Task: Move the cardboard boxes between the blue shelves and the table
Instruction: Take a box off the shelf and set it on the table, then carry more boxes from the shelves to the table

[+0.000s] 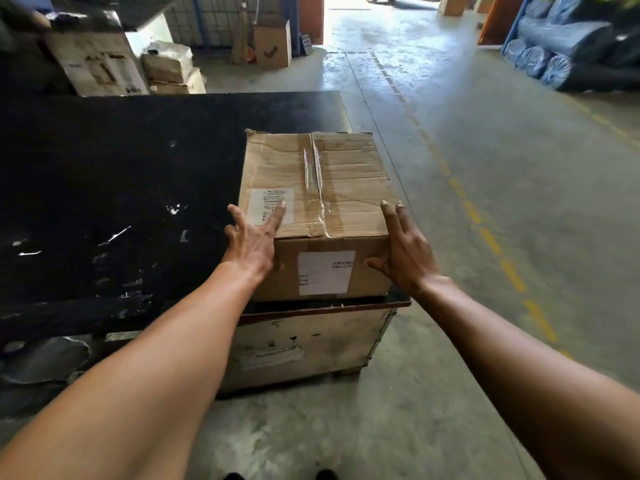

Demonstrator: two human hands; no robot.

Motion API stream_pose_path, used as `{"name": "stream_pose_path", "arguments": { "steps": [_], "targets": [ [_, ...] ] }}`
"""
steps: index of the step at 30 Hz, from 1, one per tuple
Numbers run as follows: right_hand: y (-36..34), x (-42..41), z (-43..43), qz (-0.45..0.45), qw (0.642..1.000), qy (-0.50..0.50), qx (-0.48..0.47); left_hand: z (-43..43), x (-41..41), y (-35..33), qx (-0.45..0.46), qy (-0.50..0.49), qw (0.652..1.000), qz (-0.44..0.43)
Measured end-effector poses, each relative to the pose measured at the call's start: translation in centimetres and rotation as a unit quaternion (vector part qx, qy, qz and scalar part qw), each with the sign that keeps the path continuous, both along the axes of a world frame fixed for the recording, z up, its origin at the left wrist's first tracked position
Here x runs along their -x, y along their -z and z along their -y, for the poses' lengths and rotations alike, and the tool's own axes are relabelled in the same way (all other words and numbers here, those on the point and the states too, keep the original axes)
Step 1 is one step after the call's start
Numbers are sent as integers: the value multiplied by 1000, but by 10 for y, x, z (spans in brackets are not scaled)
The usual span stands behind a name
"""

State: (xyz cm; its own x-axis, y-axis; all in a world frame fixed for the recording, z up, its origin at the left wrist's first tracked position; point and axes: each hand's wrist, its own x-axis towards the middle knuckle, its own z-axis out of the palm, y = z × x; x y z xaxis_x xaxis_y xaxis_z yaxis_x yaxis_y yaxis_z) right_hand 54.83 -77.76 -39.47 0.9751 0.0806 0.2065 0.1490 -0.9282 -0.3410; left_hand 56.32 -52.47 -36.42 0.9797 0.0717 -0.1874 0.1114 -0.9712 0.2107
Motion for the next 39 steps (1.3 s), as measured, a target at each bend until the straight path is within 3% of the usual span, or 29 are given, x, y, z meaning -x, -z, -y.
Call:
{"name": "stream_pose_path", "arguments": {
  "steps": [5, 14, 18, 22, 25, 29, 33, 39],
  "targets": [
    [-7, 0, 23, -43, 998, 28, 39, 20, 7, 6, -15, 30, 997, 66],
    [-8, 4, 22, -56, 997, 35, 33, 26, 11, 0, -47, 12, 998, 51],
    [-15, 5, 19, -82, 995, 32, 47, 22, 5, -13, -36, 20, 999, -27],
    [-56, -8, 23, -179, 971, 23, 158, 6, -6, -38, -60, 68, 992, -85],
    [-94, -22, 12, -200, 963, 33, 178, -8, 0, -58, -70, 83, 994, 30],
    [-144, -25, -73, -15, 997, -28, 75, -72, 17, -110, -123, 61, 974, 181],
    [-151, -34, -121, 54, 995, -60, 58, -103, 20, -138, -138, 71, 954, 257],
    [-215, -41, -274, 123, 978, -171, 3, -231, 73, -212, -198, -34, 913, 355]
  ]
}}
